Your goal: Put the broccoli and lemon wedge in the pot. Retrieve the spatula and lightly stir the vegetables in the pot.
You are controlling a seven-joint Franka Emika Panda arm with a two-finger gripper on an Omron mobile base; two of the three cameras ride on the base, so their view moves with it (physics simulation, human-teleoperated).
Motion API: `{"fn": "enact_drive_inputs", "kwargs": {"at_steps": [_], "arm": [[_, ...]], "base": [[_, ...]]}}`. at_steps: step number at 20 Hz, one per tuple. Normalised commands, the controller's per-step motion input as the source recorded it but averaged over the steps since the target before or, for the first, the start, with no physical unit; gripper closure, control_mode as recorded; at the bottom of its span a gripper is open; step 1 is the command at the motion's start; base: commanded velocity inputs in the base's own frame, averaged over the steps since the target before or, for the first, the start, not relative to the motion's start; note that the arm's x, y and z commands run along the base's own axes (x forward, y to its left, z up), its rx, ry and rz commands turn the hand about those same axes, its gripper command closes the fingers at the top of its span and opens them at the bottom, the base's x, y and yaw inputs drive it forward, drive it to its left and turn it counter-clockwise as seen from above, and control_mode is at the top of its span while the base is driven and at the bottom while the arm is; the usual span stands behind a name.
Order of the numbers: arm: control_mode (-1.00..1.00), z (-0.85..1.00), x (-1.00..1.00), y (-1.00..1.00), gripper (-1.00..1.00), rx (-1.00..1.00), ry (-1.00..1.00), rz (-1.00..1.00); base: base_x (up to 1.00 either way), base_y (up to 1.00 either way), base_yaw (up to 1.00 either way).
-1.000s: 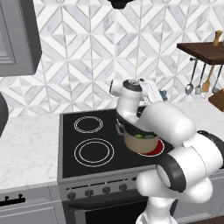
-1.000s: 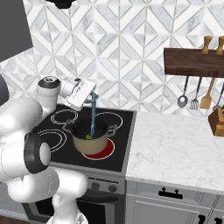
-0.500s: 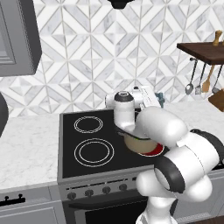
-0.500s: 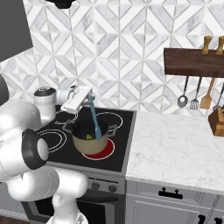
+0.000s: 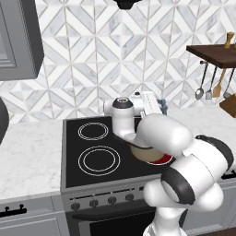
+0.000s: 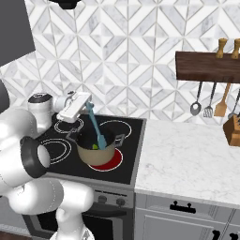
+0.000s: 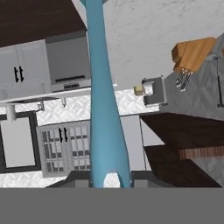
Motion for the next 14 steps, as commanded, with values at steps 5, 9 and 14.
{"fn": "enact_drive_inputs", "kwargs": {"at_steps": [5, 9, 14], "arm": [[-1.0, 0.69, 0.08, 0.05, 1.0, 0.08, -0.03, -0.13], [-1.0, -0.41, 0.36, 0.0, 1.0, 0.1, 0.0, -0.07], [-1.0, -0.81, 0.32, 0.0, 1.0, 0.06, -0.01, -0.03]], "base": [[0.0, 0.0, 0.0], [0.0, 0.0, 0.0], [0.0, 0.0, 0.0]]}}
